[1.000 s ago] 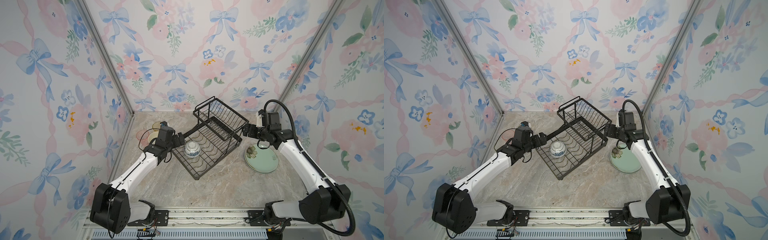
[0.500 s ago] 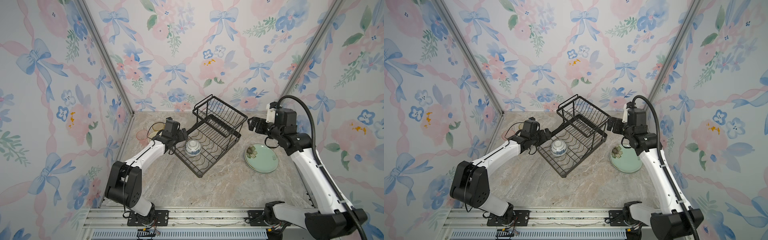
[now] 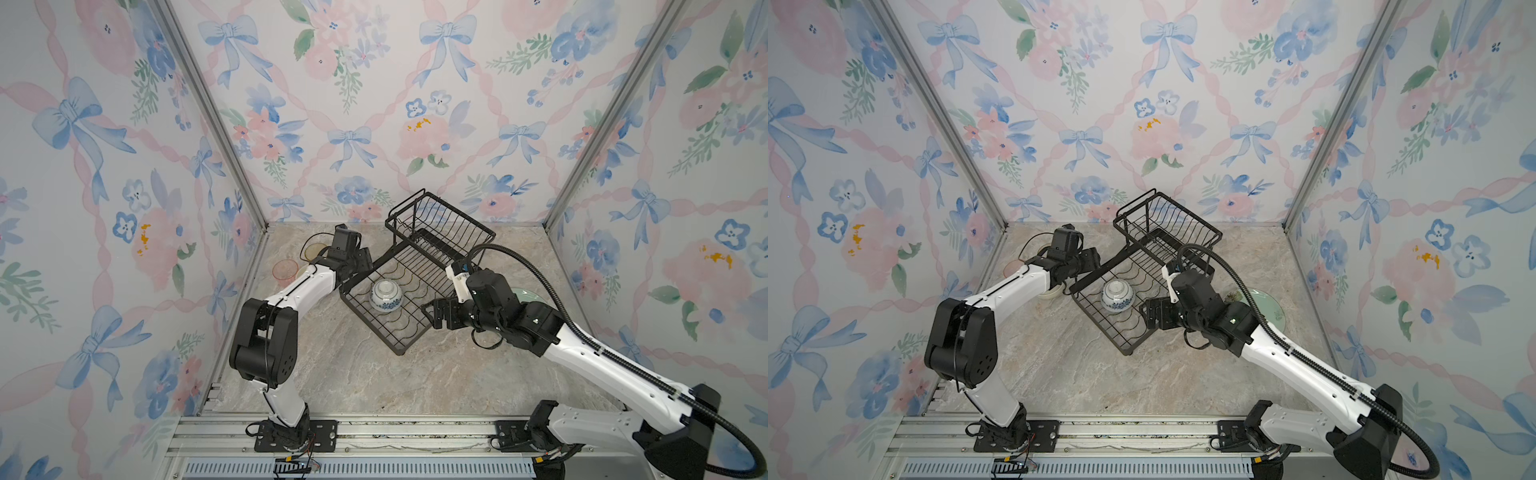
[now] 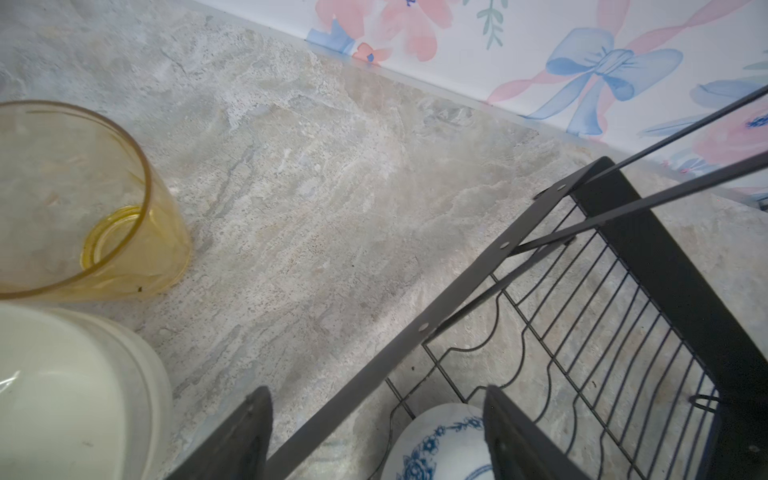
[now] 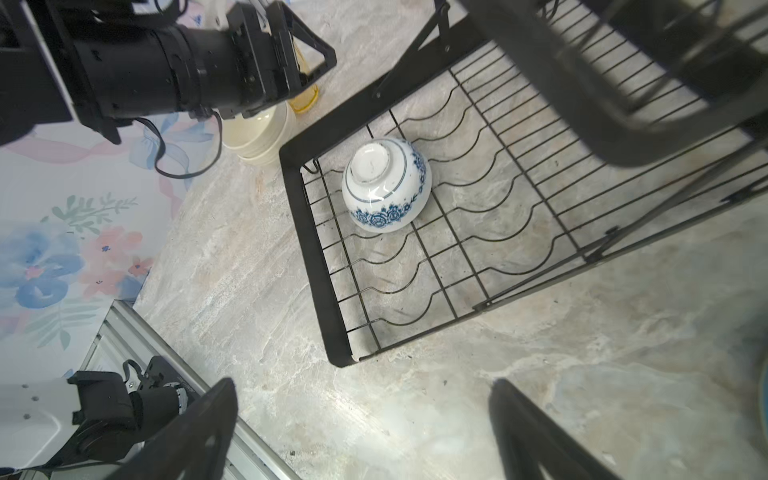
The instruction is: Unload the mixed dishes from the dish rack
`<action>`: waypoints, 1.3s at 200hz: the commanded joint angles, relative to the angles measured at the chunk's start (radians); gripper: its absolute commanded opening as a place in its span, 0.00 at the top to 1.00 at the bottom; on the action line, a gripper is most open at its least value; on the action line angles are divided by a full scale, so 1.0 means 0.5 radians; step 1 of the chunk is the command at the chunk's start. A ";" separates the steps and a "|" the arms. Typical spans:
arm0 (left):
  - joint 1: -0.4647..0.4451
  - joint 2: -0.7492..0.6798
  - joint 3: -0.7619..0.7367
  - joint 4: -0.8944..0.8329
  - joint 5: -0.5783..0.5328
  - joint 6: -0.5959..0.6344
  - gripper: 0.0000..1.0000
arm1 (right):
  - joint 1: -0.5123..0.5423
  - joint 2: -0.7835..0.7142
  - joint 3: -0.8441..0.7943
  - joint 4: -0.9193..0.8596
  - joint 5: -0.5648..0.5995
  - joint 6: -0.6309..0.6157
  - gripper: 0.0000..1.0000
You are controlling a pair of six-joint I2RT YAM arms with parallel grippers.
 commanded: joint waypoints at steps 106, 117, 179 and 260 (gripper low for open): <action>-0.034 0.128 -0.043 -0.026 0.004 0.108 0.40 | -0.007 0.590 -0.260 0.994 -0.150 0.716 0.09; -0.047 0.125 -0.055 -0.026 0.004 0.111 0.41 | -0.024 0.611 -0.293 1.054 -0.157 0.755 0.09; -0.095 0.137 -0.087 -0.081 0.014 0.100 0.49 | -0.059 0.764 -0.322 1.257 -0.164 0.800 0.09; -0.071 0.153 -0.269 -0.078 0.153 0.066 0.58 | -0.076 1.016 -0.295 1.504 -0.163 0.871 0.08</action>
